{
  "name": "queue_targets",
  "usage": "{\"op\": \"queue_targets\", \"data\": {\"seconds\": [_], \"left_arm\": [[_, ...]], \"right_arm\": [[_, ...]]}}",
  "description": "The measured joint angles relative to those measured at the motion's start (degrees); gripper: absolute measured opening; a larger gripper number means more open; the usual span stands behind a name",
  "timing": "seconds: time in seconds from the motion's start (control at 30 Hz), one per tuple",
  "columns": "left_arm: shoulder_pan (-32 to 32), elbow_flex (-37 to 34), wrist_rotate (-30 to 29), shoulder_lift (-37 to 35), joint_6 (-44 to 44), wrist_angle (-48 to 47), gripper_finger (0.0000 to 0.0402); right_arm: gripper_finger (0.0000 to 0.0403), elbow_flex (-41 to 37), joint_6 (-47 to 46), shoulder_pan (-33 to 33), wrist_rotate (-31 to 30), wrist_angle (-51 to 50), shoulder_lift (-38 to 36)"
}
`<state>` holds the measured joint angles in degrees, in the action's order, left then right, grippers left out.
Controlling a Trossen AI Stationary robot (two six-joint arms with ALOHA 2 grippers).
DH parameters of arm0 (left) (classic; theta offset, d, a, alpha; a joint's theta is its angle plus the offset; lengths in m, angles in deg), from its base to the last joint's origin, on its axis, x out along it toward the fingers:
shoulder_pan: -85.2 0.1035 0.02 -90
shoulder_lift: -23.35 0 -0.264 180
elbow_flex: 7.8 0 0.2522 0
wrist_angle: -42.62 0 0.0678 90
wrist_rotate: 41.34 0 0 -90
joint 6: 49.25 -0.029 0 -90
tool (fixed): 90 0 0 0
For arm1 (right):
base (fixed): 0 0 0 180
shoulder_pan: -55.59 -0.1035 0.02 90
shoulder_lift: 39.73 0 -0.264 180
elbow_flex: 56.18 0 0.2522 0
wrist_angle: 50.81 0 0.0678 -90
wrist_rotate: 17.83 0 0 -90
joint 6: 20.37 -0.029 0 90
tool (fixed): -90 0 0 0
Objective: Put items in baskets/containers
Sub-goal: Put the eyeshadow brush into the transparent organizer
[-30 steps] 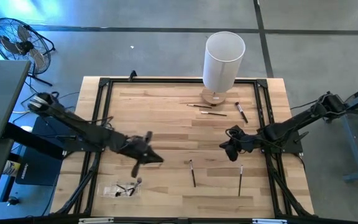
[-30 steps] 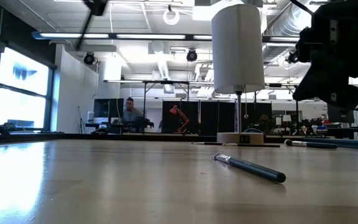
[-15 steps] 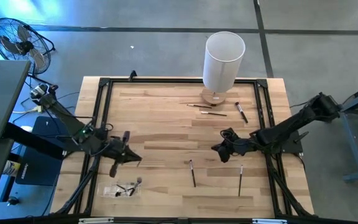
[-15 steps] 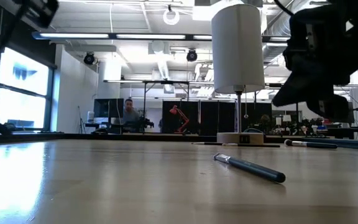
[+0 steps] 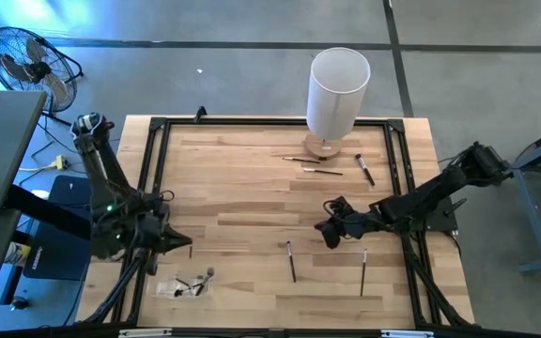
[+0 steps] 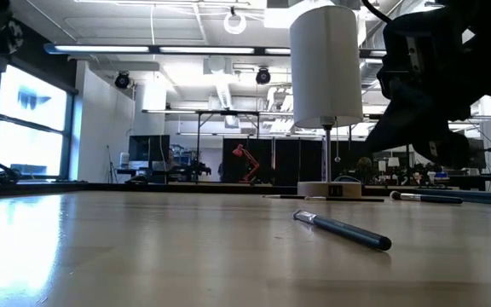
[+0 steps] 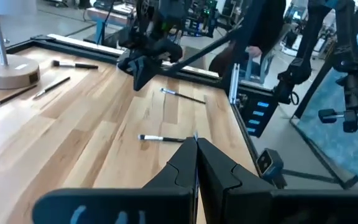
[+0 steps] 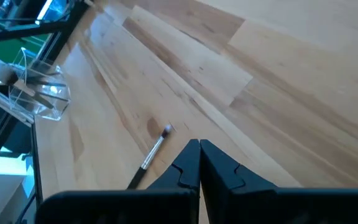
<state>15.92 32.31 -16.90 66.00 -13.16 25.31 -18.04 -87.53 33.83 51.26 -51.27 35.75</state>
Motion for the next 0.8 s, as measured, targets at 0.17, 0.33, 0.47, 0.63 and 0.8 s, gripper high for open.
{"op": "queue_targets", "data": {"seconds": [0.17,0.33,0.47,0.63,0.8], "left_arm": [[-6.71,0.00,-6.98,4.27,1.69,5.22,0.0000],[-9.33,0.04,-10.52,10.19,-0.04,13.62,0.0000],[-11.57,0.04,-12.27,13.93,-0.28,17.67,0.0000],[-13.55,0.04,-14.04,16.84,2.87,17.67,0.0000],[-14.00,0.04,-13.02,18.74,3.41,16.03,0.0000]], "right_arm": [[0.0000,0.06,0.09,0.00,-0.78,-0.06,0.00],[0.0000,0.06,0.10,0.00,-0.81,0.17,0.00],[0.0000,0.06,0.09,0.05,-1.22,0.51,0.00],[0.0000,0.06,0.10,1.07,-0.65,1.00,0.00],[0.0000,0.06,0.10,2.25,-0.18,1.13,0.00]]}}
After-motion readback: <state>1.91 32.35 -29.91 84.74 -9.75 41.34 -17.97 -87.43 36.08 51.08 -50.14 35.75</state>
